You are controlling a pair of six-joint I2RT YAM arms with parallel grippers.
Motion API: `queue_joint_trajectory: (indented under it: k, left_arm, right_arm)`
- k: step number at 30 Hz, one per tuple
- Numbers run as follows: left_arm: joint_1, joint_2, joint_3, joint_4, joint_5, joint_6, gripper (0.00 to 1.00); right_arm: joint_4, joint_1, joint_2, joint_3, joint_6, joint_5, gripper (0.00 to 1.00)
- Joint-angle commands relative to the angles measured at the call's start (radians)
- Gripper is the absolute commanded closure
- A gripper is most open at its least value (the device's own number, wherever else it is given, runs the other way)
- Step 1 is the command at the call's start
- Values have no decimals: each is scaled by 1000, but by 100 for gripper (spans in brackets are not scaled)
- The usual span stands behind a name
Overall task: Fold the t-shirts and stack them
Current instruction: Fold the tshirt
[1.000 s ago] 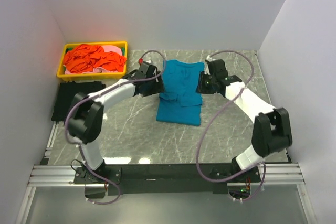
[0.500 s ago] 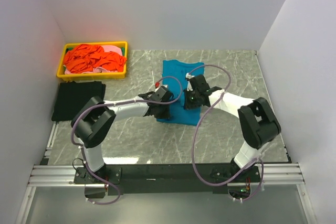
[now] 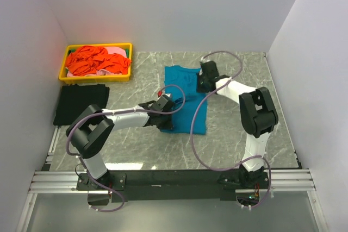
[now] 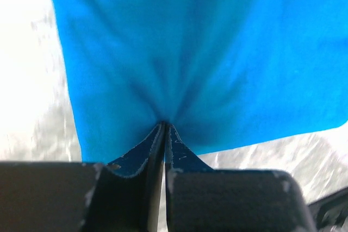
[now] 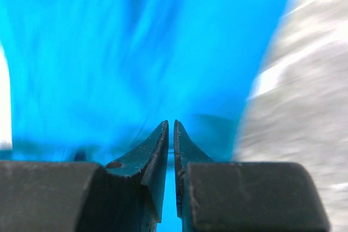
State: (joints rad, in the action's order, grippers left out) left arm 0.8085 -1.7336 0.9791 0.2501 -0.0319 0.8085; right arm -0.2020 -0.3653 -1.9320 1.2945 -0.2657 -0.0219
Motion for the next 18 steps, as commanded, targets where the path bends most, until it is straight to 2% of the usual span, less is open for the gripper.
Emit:
queue_joint_trajectory:
  k: [1, 4, 8, 9, 10, 15, 18]
  left_arm:
    - [35, 60, -54, 146, 35, 3, 89]
    - [58, 133, -86, 155, 50, 29, 86]
    - [72, 203, -132, 149, 55, 57, 84]
    - [70, 213, -140, 146, 52, 60, 84]
    - [72, 227, -146, 138, 52, 66, 83]
    - [72, 236, -174, 127, 63, 81, 83]
    - [72, 250, -183, 124, 63, 89, 83]
  right_arm:
    - [90, 43, 83, 46, -58, 25, 83]
    - [125, 13, 181, -15, -55, -93, 81]
    - [182, -46, 278, -164, -55, -344, 81]
    - [196, -66, 289, -226, -64, -448, 81]
    - [199, -84, 307, -262, -76, -475, 81]
    - [452, -173, 271, -444, -190, -651, 81]
    - [501, -192, 182, -425, -205, -677, 81]
